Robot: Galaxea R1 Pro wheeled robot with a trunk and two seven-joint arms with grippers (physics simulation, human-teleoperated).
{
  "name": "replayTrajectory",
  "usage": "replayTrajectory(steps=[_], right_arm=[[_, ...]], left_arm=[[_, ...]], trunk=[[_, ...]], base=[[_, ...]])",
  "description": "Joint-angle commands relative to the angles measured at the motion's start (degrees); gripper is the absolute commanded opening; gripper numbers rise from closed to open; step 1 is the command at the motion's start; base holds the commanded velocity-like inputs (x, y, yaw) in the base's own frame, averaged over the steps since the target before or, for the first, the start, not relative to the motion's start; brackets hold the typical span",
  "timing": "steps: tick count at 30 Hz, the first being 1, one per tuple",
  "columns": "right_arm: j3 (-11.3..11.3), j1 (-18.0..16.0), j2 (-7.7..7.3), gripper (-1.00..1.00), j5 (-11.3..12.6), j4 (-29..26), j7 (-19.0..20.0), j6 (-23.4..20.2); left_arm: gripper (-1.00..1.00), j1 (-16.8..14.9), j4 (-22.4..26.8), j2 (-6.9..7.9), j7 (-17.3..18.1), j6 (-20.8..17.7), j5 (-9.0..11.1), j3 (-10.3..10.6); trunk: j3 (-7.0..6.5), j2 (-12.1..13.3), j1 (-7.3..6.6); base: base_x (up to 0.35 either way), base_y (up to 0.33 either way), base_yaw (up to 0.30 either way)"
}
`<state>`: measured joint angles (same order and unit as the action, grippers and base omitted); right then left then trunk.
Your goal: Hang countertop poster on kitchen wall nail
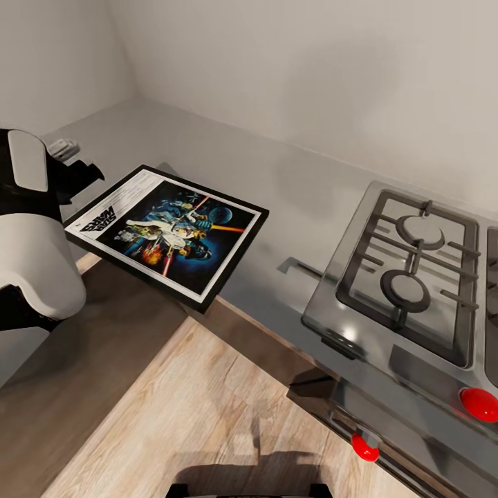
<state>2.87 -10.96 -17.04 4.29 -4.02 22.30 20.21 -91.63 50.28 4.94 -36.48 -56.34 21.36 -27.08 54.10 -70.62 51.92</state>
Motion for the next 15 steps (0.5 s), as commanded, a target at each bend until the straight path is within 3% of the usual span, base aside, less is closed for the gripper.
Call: replayTrajectory(steps=[1,15], right_arm=[[0.28,-0.03,-0.01,1.00,0.45,0.07,0.55,0.01],[0.29,-0.03,-0.01,1.00,0.45,0.07,0.55,0.01]], left_arm=[[1.00,-0.04,-0.08,0.06,-0.52,-0.11,0.61,-0.05],[1.00,-0.04,-0.35,0.16,-0.52,-0.09,0.62,-0.07]], trunk=[[0.03,-0.02,0.00],[0.03,-0.02,0.00]], base=[[0.000,0.000,0.000],[-0.003,-0.003,0.000]])
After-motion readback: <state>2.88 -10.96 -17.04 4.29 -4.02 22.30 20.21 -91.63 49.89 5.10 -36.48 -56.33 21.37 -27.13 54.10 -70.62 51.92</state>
